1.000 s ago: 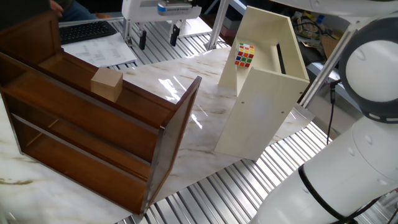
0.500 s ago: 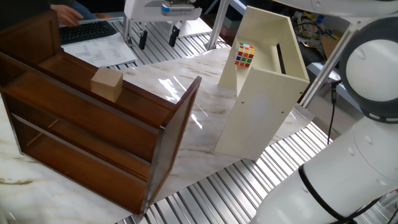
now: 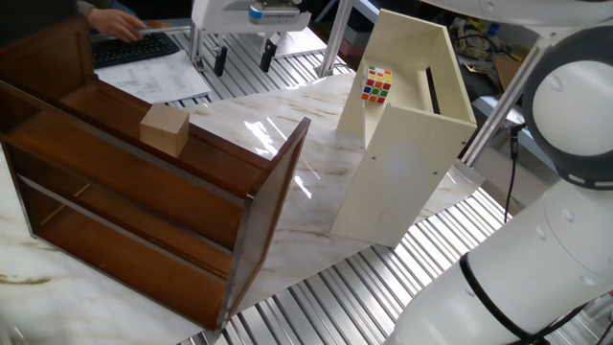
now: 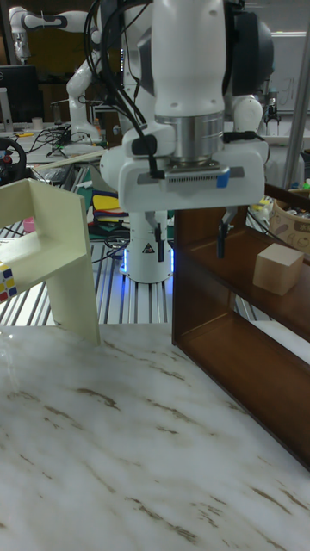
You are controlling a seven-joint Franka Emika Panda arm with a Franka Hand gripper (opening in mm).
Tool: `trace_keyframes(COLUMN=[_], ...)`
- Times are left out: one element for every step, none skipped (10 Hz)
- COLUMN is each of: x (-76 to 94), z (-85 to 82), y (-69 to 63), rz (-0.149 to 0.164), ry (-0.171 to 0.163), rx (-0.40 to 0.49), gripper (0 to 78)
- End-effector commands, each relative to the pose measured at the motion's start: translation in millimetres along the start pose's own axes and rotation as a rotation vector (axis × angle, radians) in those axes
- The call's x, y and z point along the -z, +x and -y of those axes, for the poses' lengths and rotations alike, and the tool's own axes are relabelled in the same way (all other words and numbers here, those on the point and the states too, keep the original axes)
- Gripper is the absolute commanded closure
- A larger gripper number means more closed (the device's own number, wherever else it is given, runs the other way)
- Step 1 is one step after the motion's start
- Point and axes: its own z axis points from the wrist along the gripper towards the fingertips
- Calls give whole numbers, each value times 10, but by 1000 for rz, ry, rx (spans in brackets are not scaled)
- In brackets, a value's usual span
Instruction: Put the object on the shelf
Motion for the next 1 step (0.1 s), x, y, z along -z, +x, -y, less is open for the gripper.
trace_keyframes(x=[26], z=[11], y=[-22], rz=[2], ry=[-3], rx=[-1], gripper=[2])
